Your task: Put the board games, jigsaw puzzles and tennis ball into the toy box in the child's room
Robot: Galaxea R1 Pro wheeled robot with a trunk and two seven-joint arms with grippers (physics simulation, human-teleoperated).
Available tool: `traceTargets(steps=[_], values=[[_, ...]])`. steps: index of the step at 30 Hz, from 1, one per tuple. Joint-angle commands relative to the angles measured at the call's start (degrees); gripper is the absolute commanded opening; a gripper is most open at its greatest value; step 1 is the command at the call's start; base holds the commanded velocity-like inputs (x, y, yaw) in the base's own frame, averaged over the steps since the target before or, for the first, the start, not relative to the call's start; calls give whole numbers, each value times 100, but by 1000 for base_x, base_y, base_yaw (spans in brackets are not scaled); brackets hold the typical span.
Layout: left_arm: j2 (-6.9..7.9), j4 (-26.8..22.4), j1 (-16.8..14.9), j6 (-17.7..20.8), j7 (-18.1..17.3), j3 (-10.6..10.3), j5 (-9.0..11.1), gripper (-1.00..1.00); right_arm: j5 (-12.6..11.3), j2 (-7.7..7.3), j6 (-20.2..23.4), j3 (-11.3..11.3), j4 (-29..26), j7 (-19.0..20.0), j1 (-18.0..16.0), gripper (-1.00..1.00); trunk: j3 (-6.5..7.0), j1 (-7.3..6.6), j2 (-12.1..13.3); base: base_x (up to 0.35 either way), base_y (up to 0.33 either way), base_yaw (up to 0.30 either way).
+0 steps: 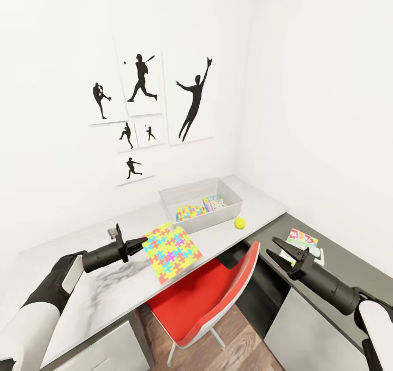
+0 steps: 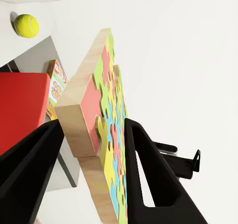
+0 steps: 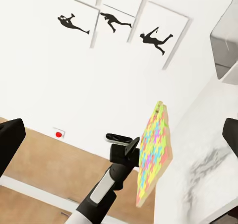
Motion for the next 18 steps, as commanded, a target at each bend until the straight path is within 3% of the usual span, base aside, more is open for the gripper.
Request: traceTargets(steps=[1, 3, 5, 6, 10, 12, 15, 18], values=[[-4, 1, -5, 35, -8, 1, 5, -100, 29, -6, 25, -1, 1, 19, -13, 100, -12, 3, -12, 2, -2, 4], [-11, 1, -5, 35, 5, -5, 6, -100, 29, -59, 21, 15, 0, -90, -101, 100, -12, 3, -12, 1, -1, 2], [-15, 1, -5, 35, 17, -3, 5, -100, 6, -187, 35, 50, 22, -512, -681, 100, -12, 3, -12, 0, 0, 1], [-11, 1, -5, 35, 20, -3, 5, -100, -14, -295, 41, 126, 78, -1053, -1225, 100, -12, 3, -12, 0, 0, 0], [-2, 1, -5, 35, 22, -2, 4, -100, -43, -422, 41, 365, 844, -2812, -2568, 100, -12, 3, -12, 0, 0, 0], [-2, 1, -5, 35, 23, -2, 4, -100, -43, -441, 41, 416, 1391, -3299, -3042, 100, -12, 3, -12, 0, 0, 0], [-1, 1, -5, 35, 23, -2, 4, -100, -38, -530, 41, 499, 2436, -3723, -3757, 100, -12, 3, -12, 0, 0, 0], [4, 1, -5, 35, 23, 1, 2, -100, -33, -651, 41, 643, 2841, -3814, -4001, 100, -12, 3, -12, 0, 0, 0]])
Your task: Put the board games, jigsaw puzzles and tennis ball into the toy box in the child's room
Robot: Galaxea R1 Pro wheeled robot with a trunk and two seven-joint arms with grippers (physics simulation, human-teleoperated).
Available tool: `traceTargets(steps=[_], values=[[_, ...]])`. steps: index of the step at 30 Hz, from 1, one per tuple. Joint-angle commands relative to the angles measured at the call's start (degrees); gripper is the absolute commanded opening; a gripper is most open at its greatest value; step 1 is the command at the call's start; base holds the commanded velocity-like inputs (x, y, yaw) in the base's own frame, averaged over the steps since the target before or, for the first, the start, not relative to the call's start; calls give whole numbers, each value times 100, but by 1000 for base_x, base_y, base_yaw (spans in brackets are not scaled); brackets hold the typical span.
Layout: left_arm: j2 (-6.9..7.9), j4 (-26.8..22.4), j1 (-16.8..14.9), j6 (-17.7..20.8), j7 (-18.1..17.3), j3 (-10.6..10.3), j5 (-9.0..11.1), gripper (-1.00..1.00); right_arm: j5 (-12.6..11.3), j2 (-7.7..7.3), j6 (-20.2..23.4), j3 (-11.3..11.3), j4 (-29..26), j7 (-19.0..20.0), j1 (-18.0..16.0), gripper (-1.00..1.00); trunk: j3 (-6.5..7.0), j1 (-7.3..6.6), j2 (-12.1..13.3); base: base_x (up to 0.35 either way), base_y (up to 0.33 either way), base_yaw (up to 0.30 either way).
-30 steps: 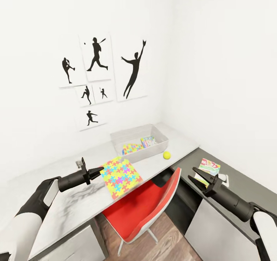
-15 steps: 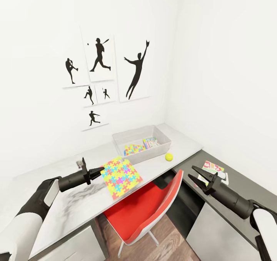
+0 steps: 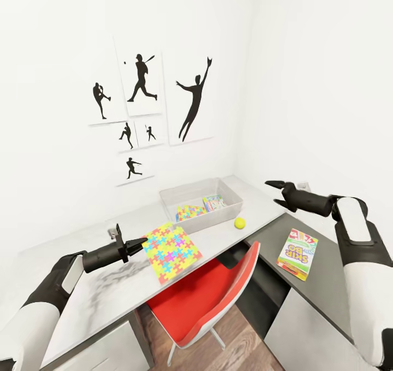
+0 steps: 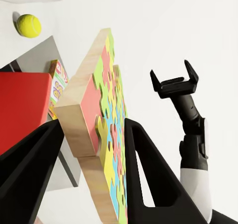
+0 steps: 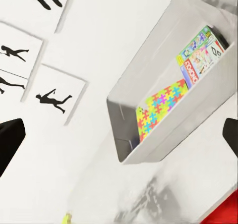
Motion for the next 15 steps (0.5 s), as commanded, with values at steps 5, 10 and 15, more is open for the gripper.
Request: traceTargets(steps=[5, 10, 15], values=[[3, 1, -5, 34, -14, 16, -2, -100, -45, -151, 25, 327, -99, -77, -104, 100, -13, 3, -13, 0, 0, 0], [2, 1, -5, 34, -14, 18, -3, -100, -45, -172, 25, 391, -457, -84, -26, 100, -13, 3, -13, 0, -1, 0], [-1, 1, -5, 5, -22, 3, -3, -100, -33, -163, 25, 412, -535, -86, 205, 100, -13, 3, -13, 0, -72, 0]])
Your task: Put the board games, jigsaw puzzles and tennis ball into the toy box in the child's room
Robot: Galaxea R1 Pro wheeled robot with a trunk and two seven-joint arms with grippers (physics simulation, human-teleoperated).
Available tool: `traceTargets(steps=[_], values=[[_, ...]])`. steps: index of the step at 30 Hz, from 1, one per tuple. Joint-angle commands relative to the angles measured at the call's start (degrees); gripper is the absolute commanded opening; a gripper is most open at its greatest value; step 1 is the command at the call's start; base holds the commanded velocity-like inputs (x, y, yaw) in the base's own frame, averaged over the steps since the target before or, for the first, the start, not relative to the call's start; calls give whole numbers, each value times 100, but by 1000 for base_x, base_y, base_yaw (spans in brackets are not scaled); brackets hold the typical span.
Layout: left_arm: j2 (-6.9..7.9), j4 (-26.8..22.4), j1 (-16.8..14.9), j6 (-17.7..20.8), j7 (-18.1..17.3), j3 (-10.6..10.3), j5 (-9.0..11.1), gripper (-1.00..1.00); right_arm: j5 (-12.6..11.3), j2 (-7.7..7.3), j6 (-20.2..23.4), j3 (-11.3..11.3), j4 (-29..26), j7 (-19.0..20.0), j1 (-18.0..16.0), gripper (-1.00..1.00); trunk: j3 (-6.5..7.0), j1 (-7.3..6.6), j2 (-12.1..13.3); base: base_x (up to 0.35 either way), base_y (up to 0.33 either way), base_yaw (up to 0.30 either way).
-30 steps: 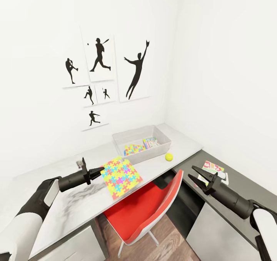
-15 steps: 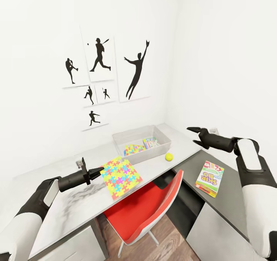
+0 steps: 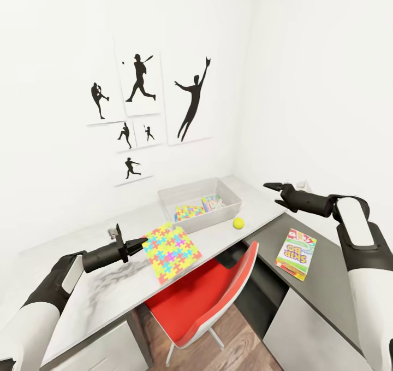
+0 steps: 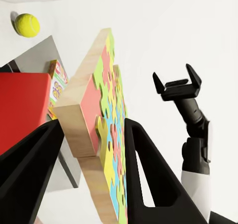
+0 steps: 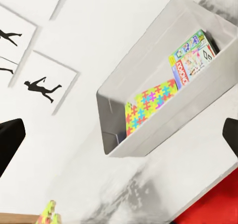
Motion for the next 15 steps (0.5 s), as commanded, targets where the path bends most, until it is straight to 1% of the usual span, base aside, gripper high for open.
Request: traceTargets(steps=[1, 4, 6, 7, 8, 10, 11, 14, 15], values=[[5, 1, -5, 29, -31, 5, 3, -100, -34, 1, 24, 2, -7, -28, 41, 100, -13, 4, -13, 0, -24, 0], [28, 1, -5, 23, -39, 6, 3, -100, -34, 6, 24, 57, -13, -28, 88, 100, -13, 4, -13, 0, -10, 0], [40, 1, -5, 13, -43, 1, 5, -100, -37, 6, 24, 241, -32, -28, 100, 100, -13, 4, -13, 8, -43, 0], [47, 1, -5, 11, -44, -1, 4, -100, -38, 5, 24, 297, -51, -28, 103, 100, -13, 4, -13, 31, -99, 0], [62, 1, -2, 3, -49, -3, 7, -100, -40, 4, 24, 394, -107, -28, 113, 100, -13, 4, -13, 63, -159, 0], [80, 1, 1, 1, -54, -6, 10, -100, -42, 1, 24, 509, -200, -28, 174, 100, -13, 4, -13, 92, -207, 0], [83, 1, 2, -1, -53, -8, 10, -100, -44, -1, 24, 524, -214, -28, 204, 100, -13, 4, -13, 80, -199, 0], [90, 1, 5, -32, -52, -3, 11, -100, -49, -5, 24, 546, -281, -28, 445, 100, -13, 4, -13, 35, -94, 0], [88, 1, 9, -128, -55, 14, 15, -100, -50, -14, 24, 542, -375, -23, 573, 100, -13, 4, -13, 11, -29, 0]])
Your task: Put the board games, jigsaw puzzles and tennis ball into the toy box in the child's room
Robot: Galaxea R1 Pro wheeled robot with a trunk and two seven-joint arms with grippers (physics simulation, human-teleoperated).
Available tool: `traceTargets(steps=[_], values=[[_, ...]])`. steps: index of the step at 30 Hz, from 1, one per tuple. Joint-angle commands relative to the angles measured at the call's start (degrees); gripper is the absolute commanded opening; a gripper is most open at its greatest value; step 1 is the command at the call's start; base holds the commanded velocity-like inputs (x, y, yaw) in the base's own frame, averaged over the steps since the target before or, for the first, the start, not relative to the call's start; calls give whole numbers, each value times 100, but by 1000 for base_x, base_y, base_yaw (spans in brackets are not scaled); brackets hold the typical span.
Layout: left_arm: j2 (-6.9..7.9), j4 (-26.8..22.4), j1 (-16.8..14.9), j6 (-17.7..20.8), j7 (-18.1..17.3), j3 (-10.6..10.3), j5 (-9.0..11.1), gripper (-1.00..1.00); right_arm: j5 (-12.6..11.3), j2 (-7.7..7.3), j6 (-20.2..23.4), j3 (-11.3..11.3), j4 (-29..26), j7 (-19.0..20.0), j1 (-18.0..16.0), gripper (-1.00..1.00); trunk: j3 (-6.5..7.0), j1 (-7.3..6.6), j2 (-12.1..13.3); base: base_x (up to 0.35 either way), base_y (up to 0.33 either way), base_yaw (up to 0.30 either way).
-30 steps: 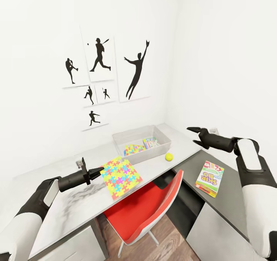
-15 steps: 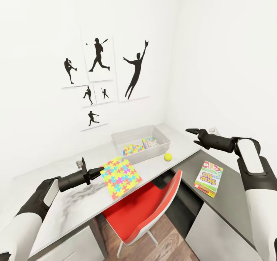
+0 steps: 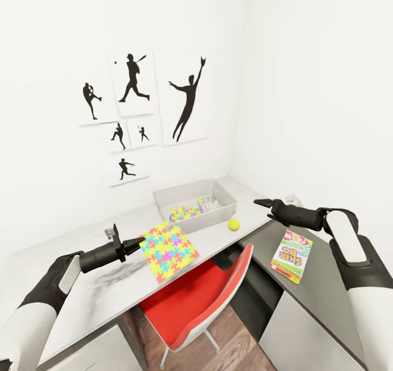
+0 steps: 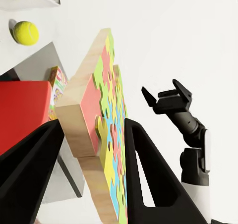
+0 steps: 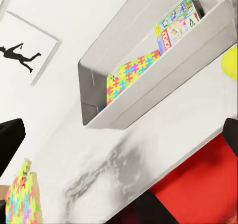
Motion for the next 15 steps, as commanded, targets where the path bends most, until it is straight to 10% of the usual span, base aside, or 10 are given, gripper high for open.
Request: traceTargets(steps=[1, 6, 7, 15], values=[[-1, 1, -4, -12, -13, 12, 9, -100, -33, -6, 23, -7, -41, -28, 39, 100, -12, 4, -13, 9, -23, 0], [11, -27, -9, -173, -48, 86, 81, -100, -204, -381, 23, -230, -181, -11, 235, 100, -12, 4, -13, 3, -7, 0], [53, -61, -19, -62, -13, 89, 38, -100, -557, -500, 23, -286, -202, -12, 254, 100, -12, 4, -13, 0, 0, 0], [152, -84, -231, 89, 479, 92, 32, -100, -703, -492, 23, -298, -216, -14, 262, 100, -12, 4, -13, 0, 0, 0]])
